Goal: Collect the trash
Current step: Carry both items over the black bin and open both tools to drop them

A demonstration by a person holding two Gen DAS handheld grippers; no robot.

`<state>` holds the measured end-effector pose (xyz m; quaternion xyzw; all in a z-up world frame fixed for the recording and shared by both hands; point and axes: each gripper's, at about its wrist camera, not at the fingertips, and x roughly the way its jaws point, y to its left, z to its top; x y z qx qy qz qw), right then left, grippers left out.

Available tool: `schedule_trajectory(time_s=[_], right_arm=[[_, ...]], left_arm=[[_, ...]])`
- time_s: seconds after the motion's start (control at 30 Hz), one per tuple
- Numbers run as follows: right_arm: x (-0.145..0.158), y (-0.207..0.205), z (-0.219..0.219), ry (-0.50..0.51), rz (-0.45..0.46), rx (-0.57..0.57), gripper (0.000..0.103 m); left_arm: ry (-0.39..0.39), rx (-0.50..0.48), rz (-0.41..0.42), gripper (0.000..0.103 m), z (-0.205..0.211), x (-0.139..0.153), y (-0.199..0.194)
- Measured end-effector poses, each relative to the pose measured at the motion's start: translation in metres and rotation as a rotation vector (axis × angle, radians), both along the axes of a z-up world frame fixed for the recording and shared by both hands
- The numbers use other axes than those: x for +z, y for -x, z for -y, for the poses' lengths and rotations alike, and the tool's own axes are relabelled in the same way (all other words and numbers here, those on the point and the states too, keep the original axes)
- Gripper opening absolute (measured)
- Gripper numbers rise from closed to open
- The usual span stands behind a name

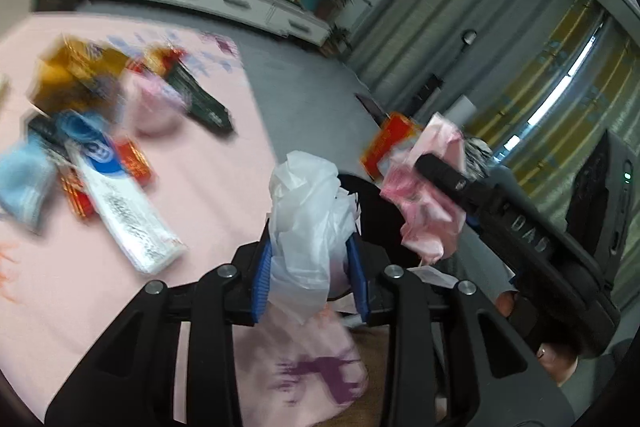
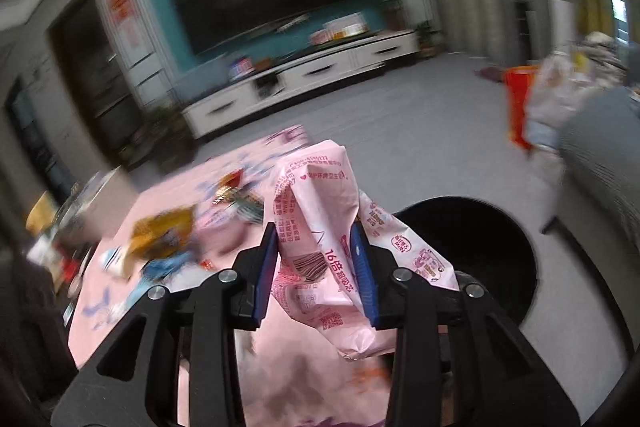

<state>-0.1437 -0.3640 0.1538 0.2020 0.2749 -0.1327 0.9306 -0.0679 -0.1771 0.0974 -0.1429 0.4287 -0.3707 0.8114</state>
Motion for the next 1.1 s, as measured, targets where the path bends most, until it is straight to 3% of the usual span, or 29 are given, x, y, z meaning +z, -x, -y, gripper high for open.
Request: schedule_trajectory(time_s=[0.07, 0.33, 0.7, 0.9, 0.97, 1.1], right_arm=[[-0.004, 0.007, 0.014, -0.004, 0.001, -0.054, 0.038], [-0.036, 0.013, 0.073, -0.060, -0.058, -0.205, 0.038], [-0.083, 0.002, 0.112, -0.168, -0.188, -0.271, 0.039], [-0.090, -0.004, 0.115, -0.196, -0.218, -0.256, 0.047], [-0.089, -0.003, 0.115, -0.200, -0.217, -0.260, 0.066], [-0.086, 0.000, 0.115, -0.204, -0.198, -0.269, 0.079]], left_arm=[[0.030, -0.047, -0.045, 0.033, 0.024, -0.010, -0.002], [-0.004, -0.134, -0.047, 0.034, 0.098, -0.025, -0.005], [-0.076, -0.205, -0.069, 0.038, 0.156, -0.054, -0.013], [-0.103, -0.196, -0.082, 0.060, 0.153, -0.060, -0.015], [-0.111, -0.191, -0.081, 0.071, 0.148, -0.059, -0.015], [-0.099, -0.174, -0.069, 0.085, 0.134, -0.052, -0.014]])
